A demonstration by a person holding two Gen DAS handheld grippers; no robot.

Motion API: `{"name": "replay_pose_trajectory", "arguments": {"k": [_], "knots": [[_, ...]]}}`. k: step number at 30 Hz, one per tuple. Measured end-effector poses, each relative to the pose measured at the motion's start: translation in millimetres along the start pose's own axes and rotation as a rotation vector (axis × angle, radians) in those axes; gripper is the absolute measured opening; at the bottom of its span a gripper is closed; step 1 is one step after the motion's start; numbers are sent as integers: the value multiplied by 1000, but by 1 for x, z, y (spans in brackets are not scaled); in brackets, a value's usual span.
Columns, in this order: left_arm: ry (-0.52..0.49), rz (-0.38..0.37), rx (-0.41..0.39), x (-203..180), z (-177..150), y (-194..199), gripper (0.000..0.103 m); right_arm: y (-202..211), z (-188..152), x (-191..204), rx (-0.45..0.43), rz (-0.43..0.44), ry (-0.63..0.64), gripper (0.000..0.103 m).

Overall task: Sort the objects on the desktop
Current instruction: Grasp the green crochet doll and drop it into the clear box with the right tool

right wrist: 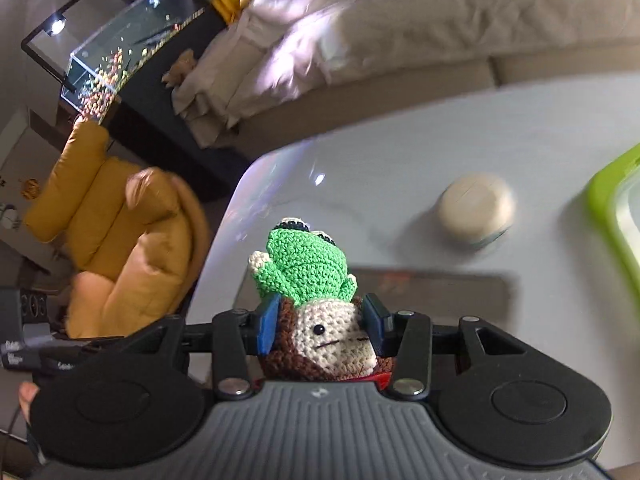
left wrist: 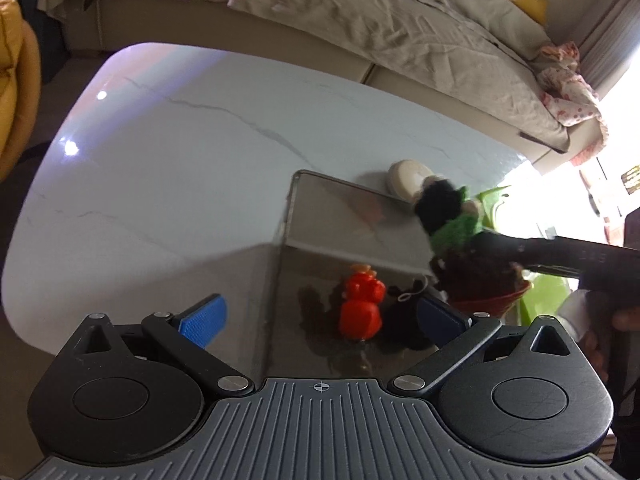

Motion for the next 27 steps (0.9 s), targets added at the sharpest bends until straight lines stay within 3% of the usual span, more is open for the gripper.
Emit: {"name": "replay_pose_trajectory", "arguments": {"k": [6, 11, 15, 16, 18, 21, 24, 27], "knots": [[20, 125, -52, 40, -11, 20, 103, -102, -31, 17, 165, -74, -26, 48], [-7, 168, -76, 46, -12, 27, 103, -141, -50, 33, 216, -166, 40, 49], [-40, 172, -85, 37, -5, 25, 103, -152, -54, 32, 241, -172, 37, 55], [-49, 171, -85, 33, -2, 24, 103, -151, -53, 33, 240, -154, 20, 67], [-70, 168, -79, 25, 2, 20, 103, -140, -48, 38, 229, -112, 20, 77], [-113, 167, -70, 10, 13, 10, 103, -110, -35, 44, 190, -54, 40, 77], [-159, 137, -51, -10, 32, -2, 103, -55, -4, 37, 73, -19, 67, 77], [-222, 97, -37, -38, 61, -21, 103, 0, 40, 9, -73, -48, 67, 90]]}}
Point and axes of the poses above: each gripper's, at about its wrist camera, not at the fingertips, and y roughly against the way its jaws point, x to its left, z to its top, the point moved 8 cm from there along -y, roughly the way its jaws point, and after that the axes turned 4 degrees about -y, right-handed, at the moved point
